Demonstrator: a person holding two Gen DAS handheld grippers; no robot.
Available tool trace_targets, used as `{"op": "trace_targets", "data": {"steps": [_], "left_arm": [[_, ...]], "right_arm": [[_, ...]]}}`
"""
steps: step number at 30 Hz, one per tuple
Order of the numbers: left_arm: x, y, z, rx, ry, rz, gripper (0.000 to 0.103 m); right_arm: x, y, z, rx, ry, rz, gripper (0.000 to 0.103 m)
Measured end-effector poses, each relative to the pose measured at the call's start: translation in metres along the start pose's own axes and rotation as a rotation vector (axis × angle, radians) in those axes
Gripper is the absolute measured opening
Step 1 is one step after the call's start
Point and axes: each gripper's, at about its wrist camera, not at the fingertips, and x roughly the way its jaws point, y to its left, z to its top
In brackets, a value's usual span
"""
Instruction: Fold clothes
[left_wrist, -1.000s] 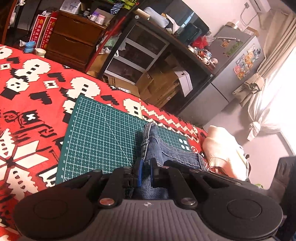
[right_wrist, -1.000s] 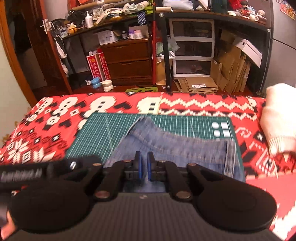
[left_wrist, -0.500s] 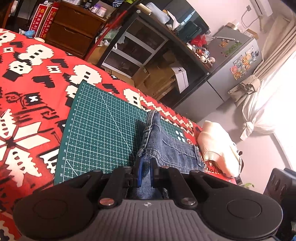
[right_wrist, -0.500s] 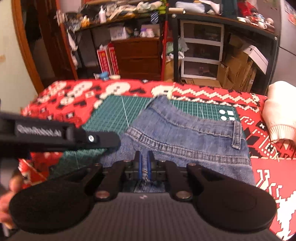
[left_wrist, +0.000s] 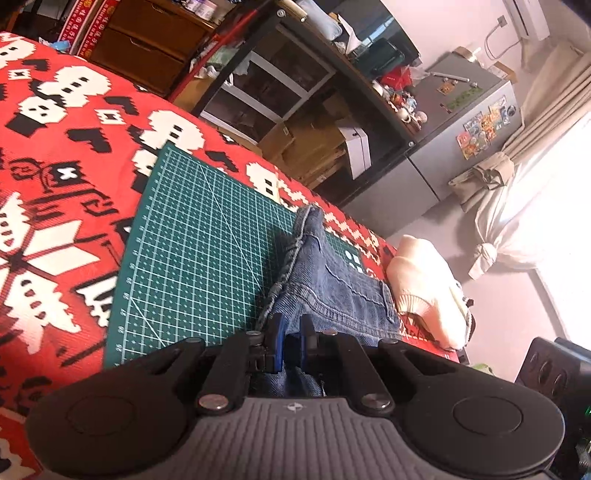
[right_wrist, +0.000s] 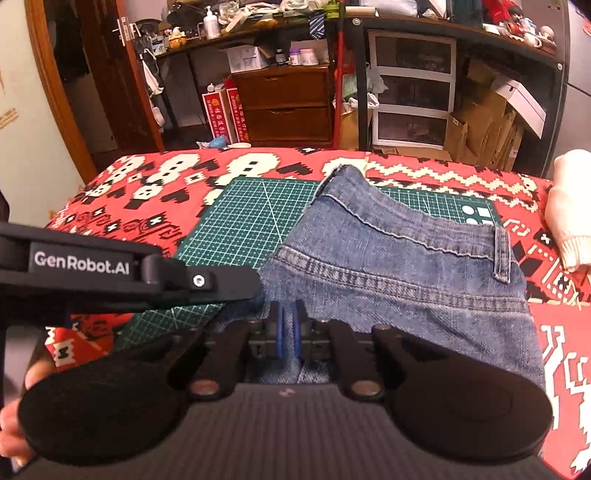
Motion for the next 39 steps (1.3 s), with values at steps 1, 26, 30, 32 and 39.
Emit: {"op": "trace_targets", "data": {"steps": [1,26,30,32,39], "left_arm": [[0.001,0.000,0.000,0.001,0.007,-0.004,0.007],[0.000,-0.005,-0.014,0.059,0.089,0.073,0.003],[0.000,-0.002,-0.013,0.042,0.088,0.063,0.003],[0.000,-0.002,-0.013,0.046,0.077,0.062,0.003],[0.004,-0.005,-0.011,0.052,0.048,0.046,0.003]], "right_arm": [[0.000,0.000,0.000,0.000,0.002,0.000,0.005],[-0.030,-0.001,-0.019,0.018,0.093,0.061,0.003],[-0.042,0.002,-0.029,-0.032,0.102,0.063,0.003],[-0.048,0.002,-0.030,-0.041,0.103,0.064,0.003],[-0.052,-0.010,-0.009,-0.021,0.030,0.017,0.008]]}}
